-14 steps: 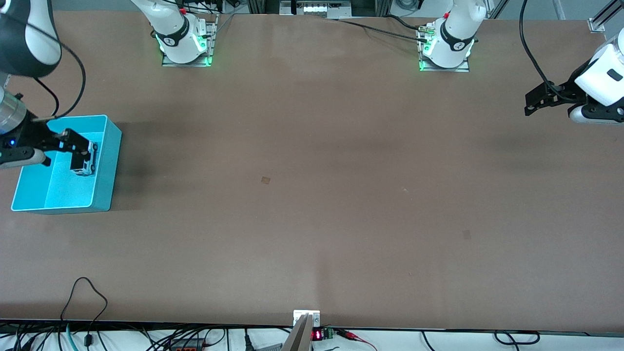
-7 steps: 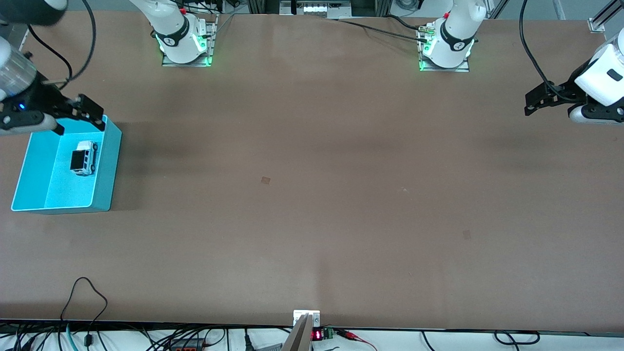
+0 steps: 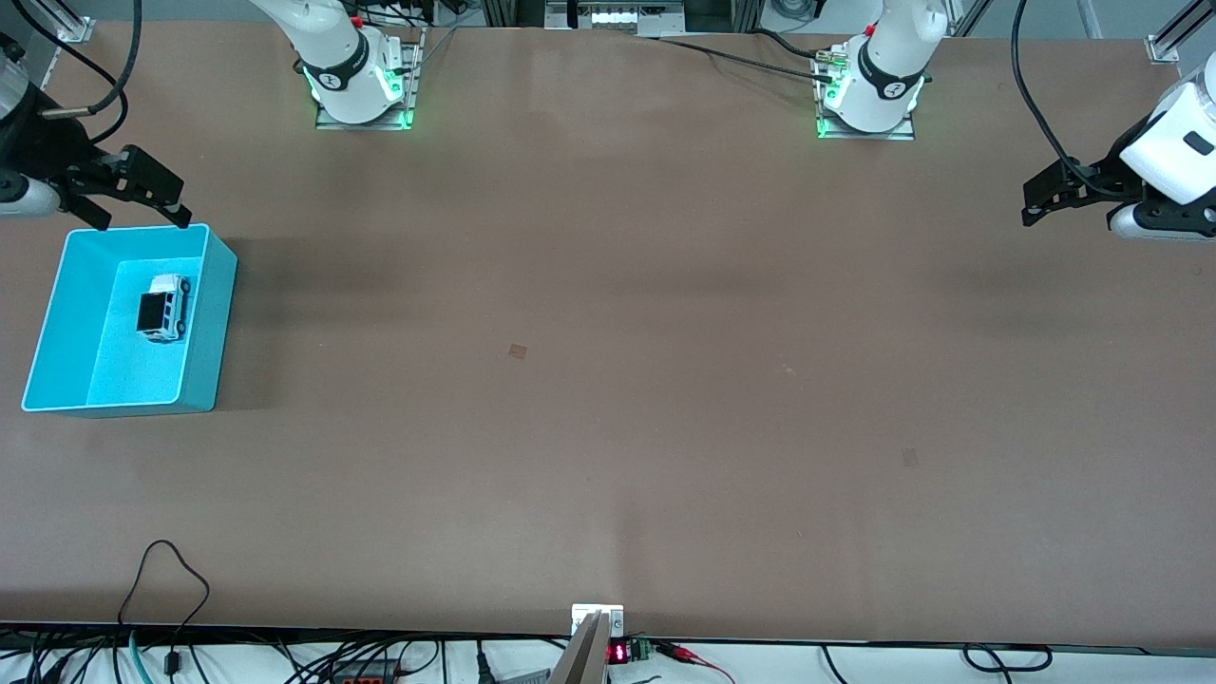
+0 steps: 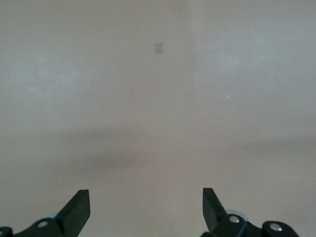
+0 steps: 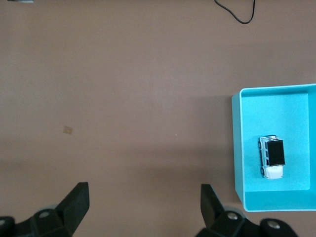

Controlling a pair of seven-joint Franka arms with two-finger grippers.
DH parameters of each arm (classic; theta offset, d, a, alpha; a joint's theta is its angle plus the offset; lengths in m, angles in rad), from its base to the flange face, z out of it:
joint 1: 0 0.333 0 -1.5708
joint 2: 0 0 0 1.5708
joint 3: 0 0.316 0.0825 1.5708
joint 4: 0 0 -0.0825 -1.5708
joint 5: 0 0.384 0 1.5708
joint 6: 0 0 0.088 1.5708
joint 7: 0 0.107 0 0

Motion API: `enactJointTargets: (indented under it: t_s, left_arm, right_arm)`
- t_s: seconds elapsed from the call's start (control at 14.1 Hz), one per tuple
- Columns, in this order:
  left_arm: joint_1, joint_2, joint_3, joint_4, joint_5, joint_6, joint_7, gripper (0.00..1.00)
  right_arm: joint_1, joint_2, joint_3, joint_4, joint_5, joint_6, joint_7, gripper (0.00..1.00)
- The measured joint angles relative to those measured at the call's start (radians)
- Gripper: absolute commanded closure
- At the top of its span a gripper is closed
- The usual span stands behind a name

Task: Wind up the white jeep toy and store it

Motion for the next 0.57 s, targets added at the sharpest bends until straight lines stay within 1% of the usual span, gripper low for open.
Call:
enactJointTargets:
  t_s: [0.21,0.57]
  left_arm:
    - [-0.009,0.009,-0.019,0.01,-0.012,0.027,-0.002,0.0]
    - [-0.01,0.017,-0.045,0.03,-0.013,0.027,-0.03,0.0]
  right_arm:
    - [0.0,0.008,0.02,-0.001,0.0,0.052,0.019,0.0]
    - [-0.001,0.093,0.021,0.006,-0.001,0.133,-0.011,0.0]
